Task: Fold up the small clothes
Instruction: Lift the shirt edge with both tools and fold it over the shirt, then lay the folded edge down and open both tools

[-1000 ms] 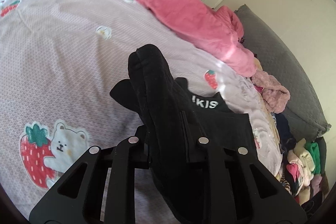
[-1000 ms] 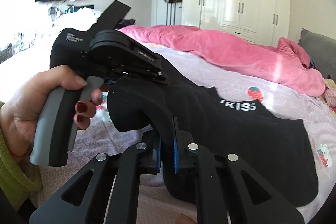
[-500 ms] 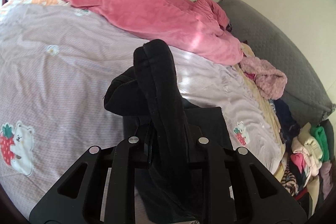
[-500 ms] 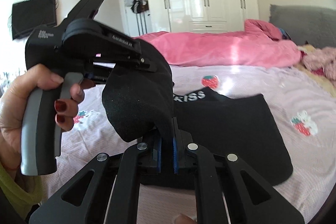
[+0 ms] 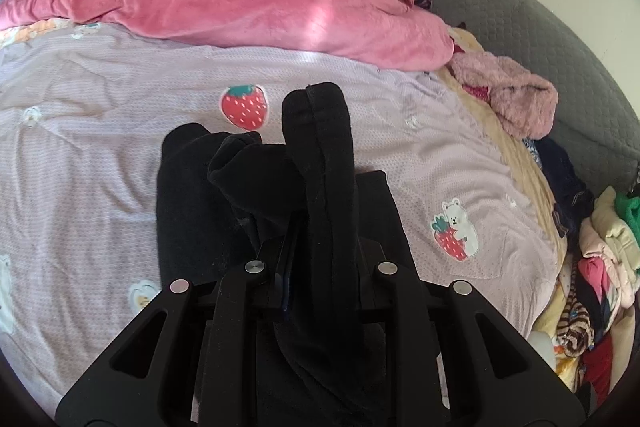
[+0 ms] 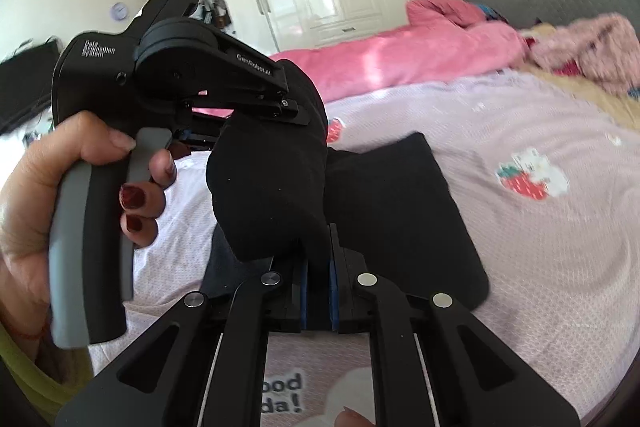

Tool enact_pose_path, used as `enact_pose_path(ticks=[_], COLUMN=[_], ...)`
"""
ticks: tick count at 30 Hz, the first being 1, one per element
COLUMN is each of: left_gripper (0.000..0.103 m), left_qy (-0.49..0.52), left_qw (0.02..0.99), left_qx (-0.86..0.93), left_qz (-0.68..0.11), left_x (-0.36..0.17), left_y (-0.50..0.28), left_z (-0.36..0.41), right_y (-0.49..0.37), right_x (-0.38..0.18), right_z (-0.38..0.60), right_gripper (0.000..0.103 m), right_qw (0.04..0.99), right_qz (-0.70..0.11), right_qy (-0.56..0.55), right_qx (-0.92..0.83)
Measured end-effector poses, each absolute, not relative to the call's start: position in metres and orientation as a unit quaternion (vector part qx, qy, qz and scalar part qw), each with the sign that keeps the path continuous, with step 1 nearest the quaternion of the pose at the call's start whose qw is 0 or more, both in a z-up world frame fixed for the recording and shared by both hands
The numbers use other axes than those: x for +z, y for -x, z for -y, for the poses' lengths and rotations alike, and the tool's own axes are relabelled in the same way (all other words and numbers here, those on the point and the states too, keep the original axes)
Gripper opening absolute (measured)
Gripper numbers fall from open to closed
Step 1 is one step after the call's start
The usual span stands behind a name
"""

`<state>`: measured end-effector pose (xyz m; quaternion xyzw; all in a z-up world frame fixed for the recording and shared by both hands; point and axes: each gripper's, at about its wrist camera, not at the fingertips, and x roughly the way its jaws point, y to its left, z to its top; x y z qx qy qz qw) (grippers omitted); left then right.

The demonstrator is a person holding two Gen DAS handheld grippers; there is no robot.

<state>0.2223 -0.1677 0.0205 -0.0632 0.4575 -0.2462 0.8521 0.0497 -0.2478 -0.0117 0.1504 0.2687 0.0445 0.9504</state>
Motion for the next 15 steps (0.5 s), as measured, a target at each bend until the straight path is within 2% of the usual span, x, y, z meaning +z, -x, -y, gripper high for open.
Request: enact_pose_path(ticks=[5, 6, 7, 9, 11, 15], left_gripper=[0.015, 0.022, 0.034, 0.044, 0.045, 0.046], left_qy=[0.061, 0.068, 0.077, 0.097, 0.106, 0.117], left_qw=[0.849, 0.849, 0.848, 0.845, 0.847, 0.850], left_qx=[-0.243, -0.246, -0.252, -0.266, -0.273, -0.266], left_qz=[-0.465, -0.462, -0.460, -0.454, -0.444, -0.440], left_x=[0.006, 0.005, 0.005, 0.007, 0.010, 0.008], left_y=[-0.226, -0.225, -0.225, -0.222, -0.218, -0.212], left_z=[0.188, 0.191, 0.191, 0.189, 0.184, 0.161], right_y=[-0.057, -0.057, -0.057, -0.058, -0.058, -0.056], right_x=[-0.025, -0.027, -0.028, -0.033, -0.037, -0.046], right_z=[0.272, 0.275, 0.277, 0.281, 0.284, 0.289], right_gripper=[0.007, 0.007, 0.007, 0.008, 0.009, 0.019], right_qw=[0.930, 0.926, 0.923, 0.917, 0.912, 0.903], right_qz=[-0.299, -0.303, -0.307, -0.315, -0.323, -0.339], right_qy=[-0.211, -0.220, -0.228, -0.243, -0.252, -0.262], right_qx=[0.037, 0.036, 0.034, 0.033, 0.029, 0.018])
